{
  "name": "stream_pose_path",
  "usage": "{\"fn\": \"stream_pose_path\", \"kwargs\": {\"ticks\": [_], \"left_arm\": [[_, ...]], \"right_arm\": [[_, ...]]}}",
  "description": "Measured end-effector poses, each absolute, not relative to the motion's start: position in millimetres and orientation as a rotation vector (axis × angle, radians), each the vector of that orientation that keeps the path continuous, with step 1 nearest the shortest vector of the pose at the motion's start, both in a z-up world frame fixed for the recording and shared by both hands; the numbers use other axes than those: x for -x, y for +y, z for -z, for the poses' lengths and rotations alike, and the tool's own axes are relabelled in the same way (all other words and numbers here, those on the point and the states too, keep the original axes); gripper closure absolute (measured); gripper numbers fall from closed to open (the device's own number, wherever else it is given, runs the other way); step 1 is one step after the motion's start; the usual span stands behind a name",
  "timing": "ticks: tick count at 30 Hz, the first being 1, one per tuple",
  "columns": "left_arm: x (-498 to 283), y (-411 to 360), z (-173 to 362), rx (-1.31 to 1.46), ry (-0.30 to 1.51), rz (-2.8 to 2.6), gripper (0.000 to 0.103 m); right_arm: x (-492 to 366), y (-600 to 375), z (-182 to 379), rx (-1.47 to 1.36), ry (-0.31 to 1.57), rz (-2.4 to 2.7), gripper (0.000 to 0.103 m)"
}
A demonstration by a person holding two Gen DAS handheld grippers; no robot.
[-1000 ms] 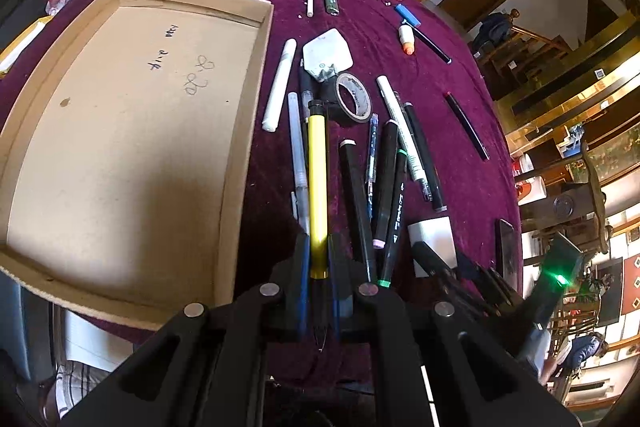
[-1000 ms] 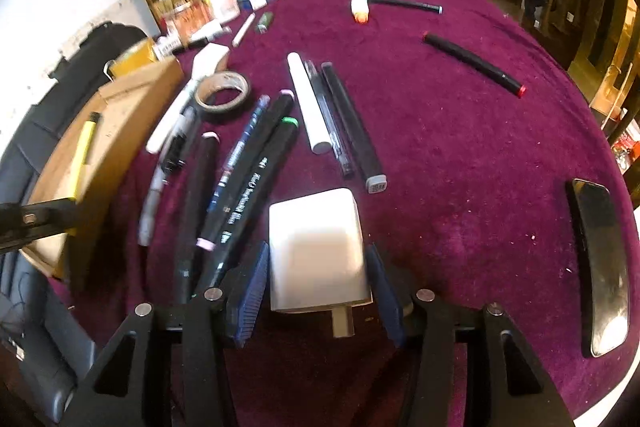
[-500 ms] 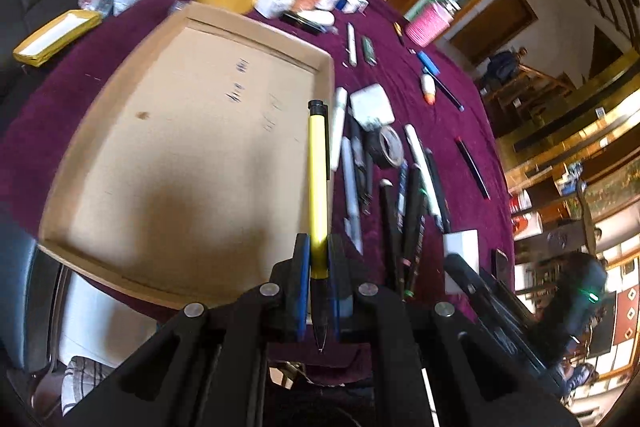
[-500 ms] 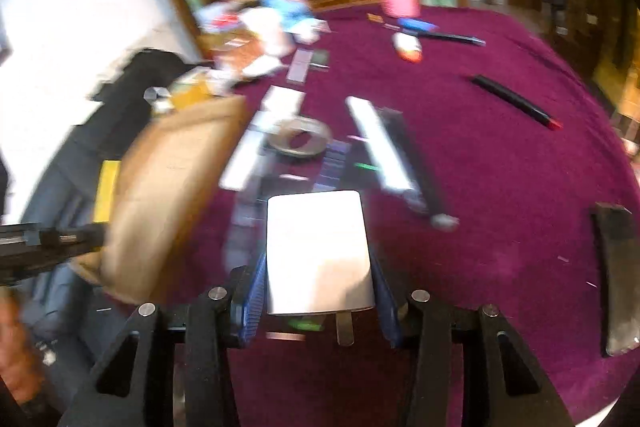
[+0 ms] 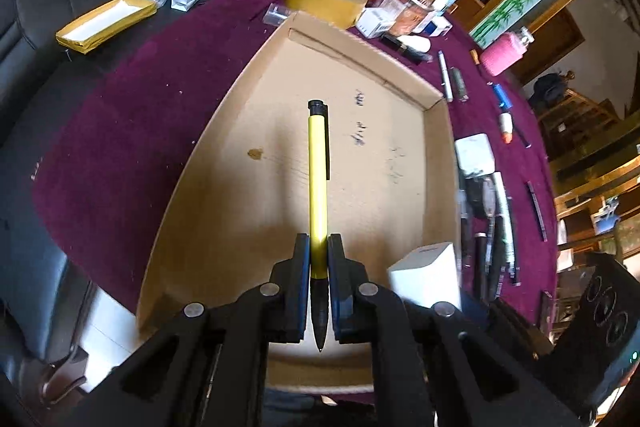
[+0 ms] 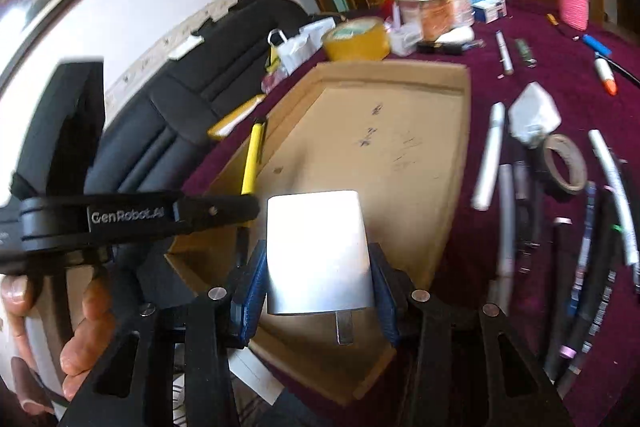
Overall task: Organize rigid objects
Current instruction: 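Carry the yellow pen and charger into the cardboard tray and open both tools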
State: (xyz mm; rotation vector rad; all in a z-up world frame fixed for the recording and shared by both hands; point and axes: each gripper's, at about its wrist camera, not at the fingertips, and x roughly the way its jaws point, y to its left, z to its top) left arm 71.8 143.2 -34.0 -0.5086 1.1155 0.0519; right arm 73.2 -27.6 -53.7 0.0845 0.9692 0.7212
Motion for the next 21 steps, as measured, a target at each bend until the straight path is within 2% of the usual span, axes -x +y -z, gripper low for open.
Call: {"fn": "stream_pose_path", "kwargs": {"ticks": [10, 21], "left_arm": [[-79, 144, 64, 0.482, 1.192, -0.065, 0.095], [-76, 142, 63, 0.466, 1.177, -0.074, 0.095]], "right_arm": [[-76, 1, 73, 0.066, 0.995, -0.691, 0.051], [-64, 14, 82, 0.174, 0.956, -0.664, 0.051]]}}
